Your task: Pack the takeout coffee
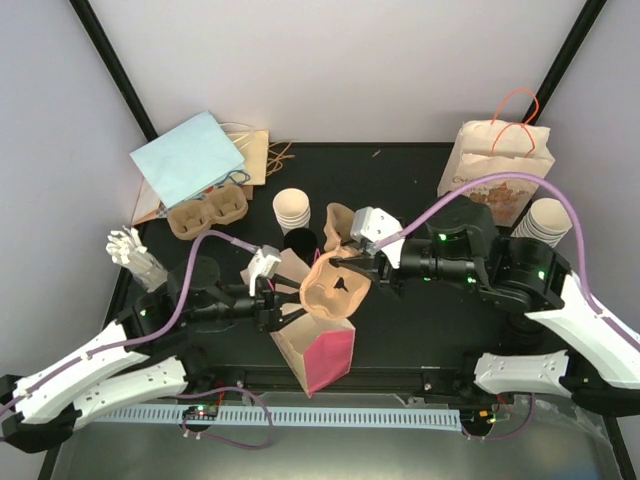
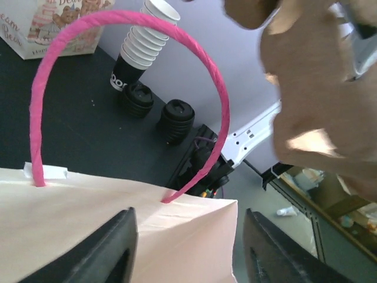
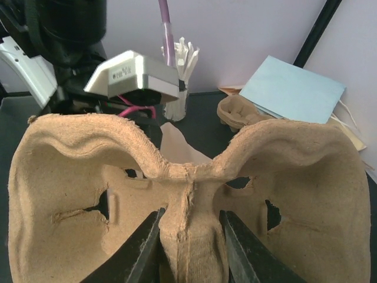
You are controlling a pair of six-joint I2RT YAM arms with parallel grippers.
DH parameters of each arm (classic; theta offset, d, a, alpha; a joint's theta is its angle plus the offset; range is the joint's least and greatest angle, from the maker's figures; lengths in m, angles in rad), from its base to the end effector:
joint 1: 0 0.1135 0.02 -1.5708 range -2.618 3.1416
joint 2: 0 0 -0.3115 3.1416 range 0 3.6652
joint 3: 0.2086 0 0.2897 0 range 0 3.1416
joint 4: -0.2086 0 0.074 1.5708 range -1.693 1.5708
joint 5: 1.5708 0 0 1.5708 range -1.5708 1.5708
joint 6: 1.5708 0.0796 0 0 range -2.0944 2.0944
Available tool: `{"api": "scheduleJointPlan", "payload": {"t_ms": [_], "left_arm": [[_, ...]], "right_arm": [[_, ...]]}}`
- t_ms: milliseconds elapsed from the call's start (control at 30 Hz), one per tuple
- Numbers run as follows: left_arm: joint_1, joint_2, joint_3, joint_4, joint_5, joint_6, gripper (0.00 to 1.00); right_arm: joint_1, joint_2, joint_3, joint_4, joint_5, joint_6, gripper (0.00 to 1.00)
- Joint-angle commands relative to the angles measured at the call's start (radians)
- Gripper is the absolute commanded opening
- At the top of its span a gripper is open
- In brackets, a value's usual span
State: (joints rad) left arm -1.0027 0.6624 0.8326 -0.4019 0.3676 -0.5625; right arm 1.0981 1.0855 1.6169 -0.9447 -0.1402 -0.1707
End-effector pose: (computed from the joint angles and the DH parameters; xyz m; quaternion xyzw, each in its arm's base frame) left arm 0.0770 -0.1737 0.3782 0.2790 0.7275 -0.5319 0.3316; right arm 0.0942 0.2086 0.5230 -0.5258 0.6499 0.2965 0.4618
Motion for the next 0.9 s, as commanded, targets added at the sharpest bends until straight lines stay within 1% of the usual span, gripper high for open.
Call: {"api": "scheduleJointPlan", "payload": {"t_ms": [0, 100, 167, 300, 467, 667, 767, 867], "left_arm": [[0.003, -0.07, 0.012, -0.074, -0.016, -0.058, 0.58], [0.004, -0.111, 0.034, -0.175, -0.059, -0.101, 0.69], [0.004, -0.132, 0.058, -0.25, -0.085, -0.132, 0.72], [0.004, -0.145, 0.108, -0.4, -0.131, -0.18, 0.73], [0.004, -0.144, 0.134, -0.493, -0.159, -0.235, 0.73], [0.004, -0.125, 0.167, -0.536, -0.21, -0.29, 0.73], [0.004, -0.114, 0.149, -0.475, -0.232, -0.323, 0.72], [0.004, -0.097, 0.111, -0.381, -0.229, -0.342, 0.67]], "right_arm": [[-0.001, 0.028, 0.017, 0.049, -0.002, -0.049, 0.25], [-0.002, 0.029, 0.023, 0.07, 0.006, -0.061, 0.25], [-0.002, 0.026, 0.024, 0.084, 0.01, -0.071, 0.25], [-0.001, 0.035, 0.04, 0.104, -0.006, -0.11, 0.25], [-0.001, 0.073, 0.083, 0.11, -0.003, -0.125, 0.25], [-0.001, 0.098, 0.09, 0.117, 0.017, -0.122, 0.25], [-0.002, 0.084, 0.059, 0.145, 0.041, -0.112, 0.25], [-0.001, 0.057, 0.014, 0.177, 0.074, -0.096, 0.25]]}}
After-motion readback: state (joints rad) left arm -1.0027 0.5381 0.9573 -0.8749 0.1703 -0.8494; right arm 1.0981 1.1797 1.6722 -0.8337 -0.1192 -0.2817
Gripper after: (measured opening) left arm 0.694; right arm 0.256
